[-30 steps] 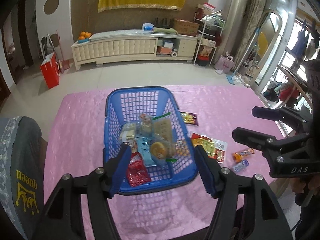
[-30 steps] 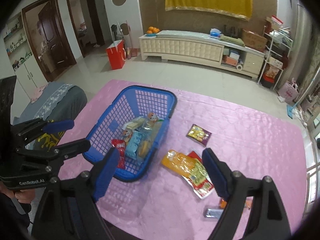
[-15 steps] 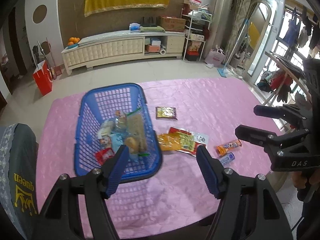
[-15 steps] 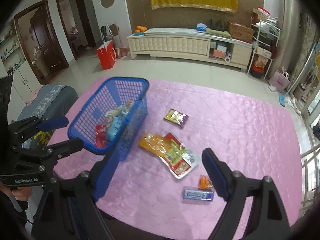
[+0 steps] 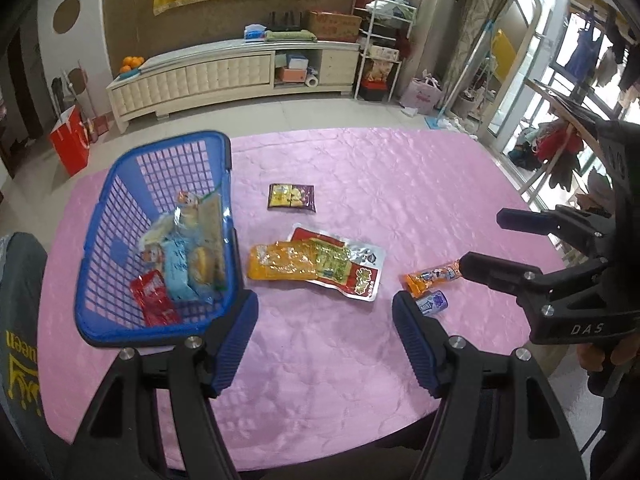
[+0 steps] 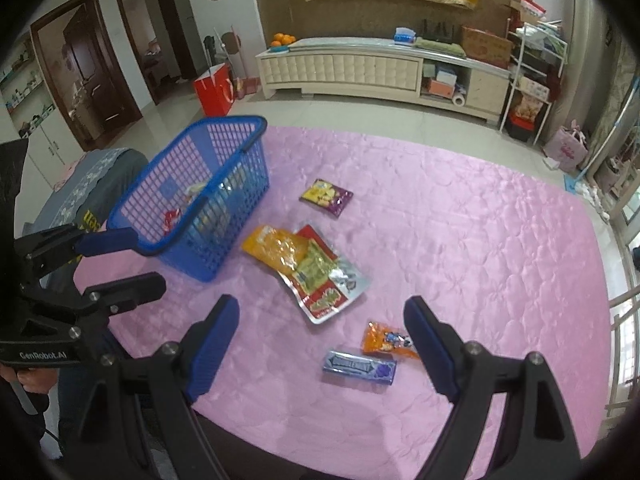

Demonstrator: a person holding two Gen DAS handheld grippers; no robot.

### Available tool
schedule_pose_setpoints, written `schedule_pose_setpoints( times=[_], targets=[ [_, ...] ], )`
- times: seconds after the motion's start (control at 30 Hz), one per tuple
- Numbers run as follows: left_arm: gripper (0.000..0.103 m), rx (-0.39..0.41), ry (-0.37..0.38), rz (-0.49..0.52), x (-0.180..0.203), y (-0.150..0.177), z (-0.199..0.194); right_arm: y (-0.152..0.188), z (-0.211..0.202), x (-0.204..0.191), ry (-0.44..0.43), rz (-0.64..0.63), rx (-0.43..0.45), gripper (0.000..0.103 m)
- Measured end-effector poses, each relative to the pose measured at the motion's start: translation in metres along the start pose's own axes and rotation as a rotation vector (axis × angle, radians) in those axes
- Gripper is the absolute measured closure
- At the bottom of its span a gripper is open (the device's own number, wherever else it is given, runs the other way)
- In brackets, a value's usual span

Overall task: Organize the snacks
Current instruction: 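Withdraw both grippers from the basket toward the remaining snacks, then lower the right gripper and grasp the red-silver pouch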

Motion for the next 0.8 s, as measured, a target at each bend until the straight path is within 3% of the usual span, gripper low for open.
schedule_pose_setpoints(
  times=[0.13,0.33,0.8],
  targets=[
    [0.036,0.009,-0.027,-0.048,0.005,0.016,0.014,0.011,0.014,0.008,-0.035,-0.018,-0.013,0.015],
    [0.036,0.018,-0.087,-0.087,0.011,0.034,0.032,0.018,0.041,0.005,-0.023,-0.161,-0.016,0.008],
    [0.036,-0.012,-0.158,-0.255,-0.012,0.072,0.080,0.013,0.139,0.000,-0.131,-0.370,-0.128,0.008]
  ],
)
Point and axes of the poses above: each gripper's, at about its wrist camera, not at the fingertips, and z roughly the way its jaws point, x to its right, y to its underside, the point moved 1 cm from there along z, roughly the way its jaws point, and after that the axes turned 1 degree about -z, right-handed, at the moved point
